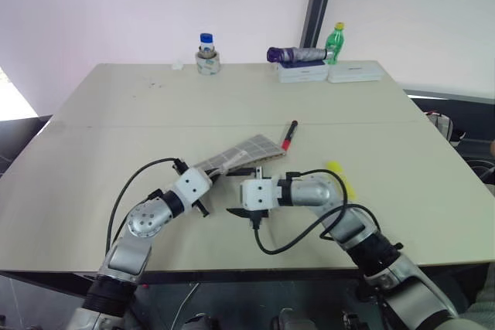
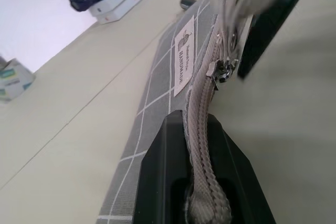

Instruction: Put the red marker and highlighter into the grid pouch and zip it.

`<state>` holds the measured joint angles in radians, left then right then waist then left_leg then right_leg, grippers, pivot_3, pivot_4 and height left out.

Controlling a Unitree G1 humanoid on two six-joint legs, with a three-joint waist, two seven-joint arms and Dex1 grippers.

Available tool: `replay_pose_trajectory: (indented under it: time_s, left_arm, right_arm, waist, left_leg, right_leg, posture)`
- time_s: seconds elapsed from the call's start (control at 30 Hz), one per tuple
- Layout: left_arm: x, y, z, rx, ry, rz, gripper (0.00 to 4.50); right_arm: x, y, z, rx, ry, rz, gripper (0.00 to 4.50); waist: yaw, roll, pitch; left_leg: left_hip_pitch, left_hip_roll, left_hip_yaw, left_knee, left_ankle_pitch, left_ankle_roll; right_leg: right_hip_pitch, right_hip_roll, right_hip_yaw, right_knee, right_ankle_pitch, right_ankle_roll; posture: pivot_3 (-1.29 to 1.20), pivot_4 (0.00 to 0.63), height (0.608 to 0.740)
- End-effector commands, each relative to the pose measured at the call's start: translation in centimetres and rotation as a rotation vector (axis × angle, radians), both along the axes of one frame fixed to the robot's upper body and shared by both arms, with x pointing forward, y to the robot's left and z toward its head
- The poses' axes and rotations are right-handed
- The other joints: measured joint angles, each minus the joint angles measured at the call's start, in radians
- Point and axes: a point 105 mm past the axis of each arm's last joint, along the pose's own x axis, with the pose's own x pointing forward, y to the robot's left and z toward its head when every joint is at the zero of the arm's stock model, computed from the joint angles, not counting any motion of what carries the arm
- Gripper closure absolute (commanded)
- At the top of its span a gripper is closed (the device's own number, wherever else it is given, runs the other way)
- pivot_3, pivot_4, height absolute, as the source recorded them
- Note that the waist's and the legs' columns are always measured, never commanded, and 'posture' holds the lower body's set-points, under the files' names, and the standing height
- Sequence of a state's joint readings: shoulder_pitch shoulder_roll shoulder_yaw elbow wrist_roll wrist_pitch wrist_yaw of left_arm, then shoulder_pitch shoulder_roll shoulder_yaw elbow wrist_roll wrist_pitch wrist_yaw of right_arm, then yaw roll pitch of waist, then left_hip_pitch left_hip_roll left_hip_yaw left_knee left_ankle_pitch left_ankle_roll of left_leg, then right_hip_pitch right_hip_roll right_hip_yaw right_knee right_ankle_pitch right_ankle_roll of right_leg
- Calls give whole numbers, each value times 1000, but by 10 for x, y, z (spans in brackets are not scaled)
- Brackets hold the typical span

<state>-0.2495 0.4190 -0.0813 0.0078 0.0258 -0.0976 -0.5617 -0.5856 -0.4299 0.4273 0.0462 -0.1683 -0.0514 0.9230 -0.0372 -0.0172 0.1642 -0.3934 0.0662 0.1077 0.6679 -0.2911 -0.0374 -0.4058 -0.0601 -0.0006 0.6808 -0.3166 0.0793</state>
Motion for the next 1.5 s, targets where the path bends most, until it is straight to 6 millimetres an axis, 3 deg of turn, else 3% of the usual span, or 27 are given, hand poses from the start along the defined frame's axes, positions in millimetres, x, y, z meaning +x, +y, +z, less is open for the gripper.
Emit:
replay_pose_trajectory:
  time_s: [0.03, 0.2, 0.37, 0.5, 0.6, 0.83, 1.1, 1.23, 1.37, 1.5]
  left_arm:
    - [-3, 11, 21, -88, -31, 13, 4500]
    - [-9, 24, 26, -195, 27, -8, 4500]
    - [-7, 49, 38, -306, 60, 49, 4500]
    - [0, 64, 44, -300, 21, 139, 4500]
    - [6, 72, 46, -275, -13, 209, 4500]
    - [6, 60, 36, -175, -17, 191, 4500]
    - [5, 57, 25, -72, -18, 200, 4500]
    - [5, 55, 22, -64, -19, 198, 4500]
    - [5, 53, 23, -69, -21, 189, 4500]
    - [5, 51, 23, -65, -19, 182, 4500]
  right_arm:
    - [-3, -19, 17, 53, 30, -1, 390]
    - [13, -46, 19, 63, 22, -102, 390]
    - [57, -63, 50, 281, -19, -365, 390]
    - [86, -74, 55, 415, 33, -591, 390]
    - [109, -83, 42, 500, 152, -807, 390]
    - [138, -92, 21, 561, 314, -1127, 390]
    - [143, -92, 3, 705, 512, -1249, 390]
    - [144, -83, -1, 654, 472, -1226, 390]
    - [144, -83, -1, 659, 462, -1230, 2111]
    - [142, -93, 3, 640, 408, -1216, 4162]
  waist:
    - [0, 0, 0]
    - [-5, 0, 0]
    - [-8, -1, 0]
    - [-6, -1, 0]
    - [-3, -1, 0]
    - [-8, -1, 0]
    - [-10, -1, 0]
    - [-10, -1, 0]
    - [-10, -1, 0]
    - [-10, -1, 0]
  left_leg:
    - [0, 0, 0, 0, 0, 0]
    - [1, 0, 0, 0, 0, 0]
    - [1, 0, 0, 0, 1, -1]
    - [1, 0, 0, 0, 1, -2]
    - [1, 0, -1, 0, 1, -2]
    - [0, 0, 1, -1, 1, -2]
    - [0, 0, 1, -2, 1, -2]
    - [0, 1, 1, -2, 1, -2]
    - [0, 1, 1, -2, 1, -2]
    - [0, 1, 1, -2, 1, -2]
  right_leg:
    - [0, 0, 0, 0, 0, 0]
    - [1, 0, 0, 0, 0, 0]
    - [1, 2, 0, 0, 0, 0]
    - [1, 2, 0, 1, 0, 0]
    - [1, 1, 0, 1, 0, 0]
    - [-1, 0, 0, 1, 0, 0]
    - [-2, 0, 1, 1, 0, 0]
    - [-2, 0, 1, 1, 0, 0]
    - [-2, 0, 1, 1, 0, 0]
    - [-2, 0, 1, 1, 0, 0]
  posture:
    - [0, 150, 740]
    - [0, 150, 740]
    - [0, 150, 740]
    - [0, 150, 740]
    - [0, 150, 740]
    - [0, 150, 740]
    - [0, 150, 740]
    - [0, 150, 740]
    - [0, 150, 740]
    - [0, 150, 740]
